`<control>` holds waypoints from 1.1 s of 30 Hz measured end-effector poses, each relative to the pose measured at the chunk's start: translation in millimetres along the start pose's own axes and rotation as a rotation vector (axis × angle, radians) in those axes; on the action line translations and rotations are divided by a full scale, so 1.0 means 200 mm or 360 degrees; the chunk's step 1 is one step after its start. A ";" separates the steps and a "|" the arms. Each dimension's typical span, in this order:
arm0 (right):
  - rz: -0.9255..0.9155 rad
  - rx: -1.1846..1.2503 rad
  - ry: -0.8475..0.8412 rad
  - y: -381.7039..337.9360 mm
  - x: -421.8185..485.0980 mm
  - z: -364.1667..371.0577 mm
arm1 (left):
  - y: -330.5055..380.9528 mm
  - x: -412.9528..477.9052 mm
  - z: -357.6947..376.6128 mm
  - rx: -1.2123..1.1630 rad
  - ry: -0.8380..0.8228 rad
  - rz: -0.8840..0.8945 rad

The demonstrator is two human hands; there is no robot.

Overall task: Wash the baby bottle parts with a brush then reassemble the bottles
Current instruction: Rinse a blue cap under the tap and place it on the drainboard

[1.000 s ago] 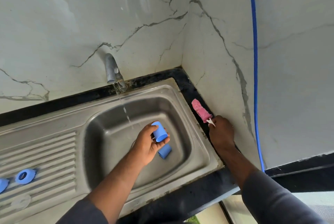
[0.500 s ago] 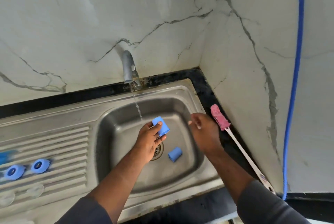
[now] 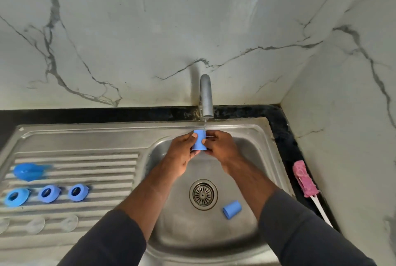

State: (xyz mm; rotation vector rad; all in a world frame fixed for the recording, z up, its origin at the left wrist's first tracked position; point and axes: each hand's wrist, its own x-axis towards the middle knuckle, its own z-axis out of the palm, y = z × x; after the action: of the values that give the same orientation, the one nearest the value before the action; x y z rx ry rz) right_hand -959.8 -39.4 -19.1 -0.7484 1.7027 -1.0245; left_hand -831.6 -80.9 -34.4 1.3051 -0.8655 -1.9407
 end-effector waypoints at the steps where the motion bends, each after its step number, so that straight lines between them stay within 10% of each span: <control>1: 0.0011 0.0003 0.0007 0.00 0.01 0.01 | 0.00 0.01 -0.01 0.0013 0.0002 -0.0007; 33: 0.0079 -0.0035 -0.0071 -0.06 -0.06 0.02 | -0.08 -0.06 -0.03 0.0137 0.0015 0.0307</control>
State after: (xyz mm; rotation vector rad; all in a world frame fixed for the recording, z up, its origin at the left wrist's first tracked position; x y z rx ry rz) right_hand -952.5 -35.8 -5.0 -0.7343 1.6884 -0.9500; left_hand -824.7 -63.6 -42.6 1.2295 -1.0408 -1.7633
